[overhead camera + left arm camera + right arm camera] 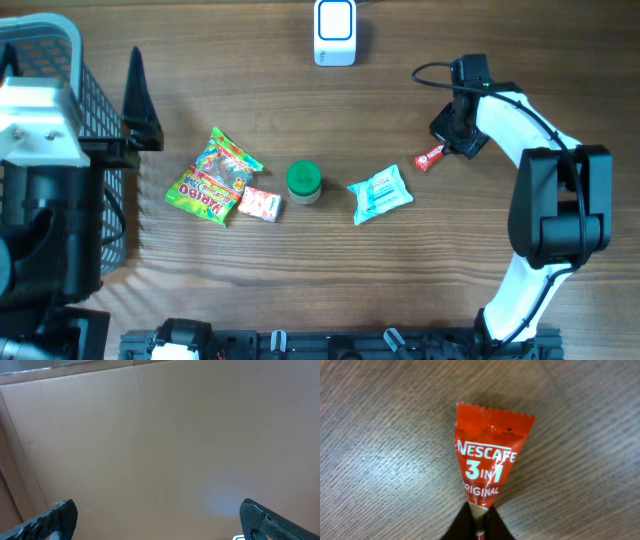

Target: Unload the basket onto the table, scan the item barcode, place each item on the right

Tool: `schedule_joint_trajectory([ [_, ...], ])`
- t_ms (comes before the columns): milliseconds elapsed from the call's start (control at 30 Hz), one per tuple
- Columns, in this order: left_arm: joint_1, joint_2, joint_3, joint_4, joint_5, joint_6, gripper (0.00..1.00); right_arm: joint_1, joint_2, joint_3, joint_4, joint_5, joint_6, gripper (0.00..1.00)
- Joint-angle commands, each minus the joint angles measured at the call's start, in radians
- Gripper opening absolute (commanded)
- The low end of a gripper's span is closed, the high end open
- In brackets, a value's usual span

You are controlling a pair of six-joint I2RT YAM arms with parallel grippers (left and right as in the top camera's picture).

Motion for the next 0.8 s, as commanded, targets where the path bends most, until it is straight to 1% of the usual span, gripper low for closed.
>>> schedule_joint_trajectory([
  [0, 0.019, -0.037, -0.01, 0.006, 0.019, -0.018, 1.0, -0.012, 0.08, -0.029, -0.006, -0.013, -0.027, 0.04],
  [133, 0.038, -0.109, -0.01, -0.001, 0.019, -0.018, 1.0, -0.077, 0.017, -0.029, -0.043, -0.01, -0.108, 0.04],
  [300, 0.079, -0.198, -0.01, 0.0, 0.019, -0.018, 1.0, -0.243, -0.104, -0.029, -0.068, 0.0, -0.19, 0.04],
  [367, 0.098, -0.225, -0.01, 0.0, 0.019, -0.03, 1.0, -0.322, -0.142, -0.029, -0.072, 0.056, -0.206, 0.05],
  [433, 0.118, -0.245, -0.01, 0.0, 0.02, -0.07, 1.0, -0.39, -0.161, -0.029, -0.068, 0.134, -0.221, 0.04],
  [467, 0.133, -0.257, -0.01, -0.001, 0.028, -0.097, 1.0, -0.431, -0.164, -0.029, -0.055, 0.186, -0.242, 0.04],
  [567, 0.169, -0.277, -0.01, -0.008, 0.094, -0.103, 1.0, -0.52, -0.16, -0.029, -0.009, 0.262, -0.277, 0.04],
  [633, 0.185, -0.28, -0.01, -0.013, 0.109, -0.103, 1.0, -0.581, -0.153, -0.029, 0.057, 0.246, -0.283, 0.05],
  [767, 0.189, -0.28, -0.01, -0.047, 0.108, -0.102, 1.0, -0.665, -0.135, -0.029, 0.206, 0.252, -0.344, 0.05],
])
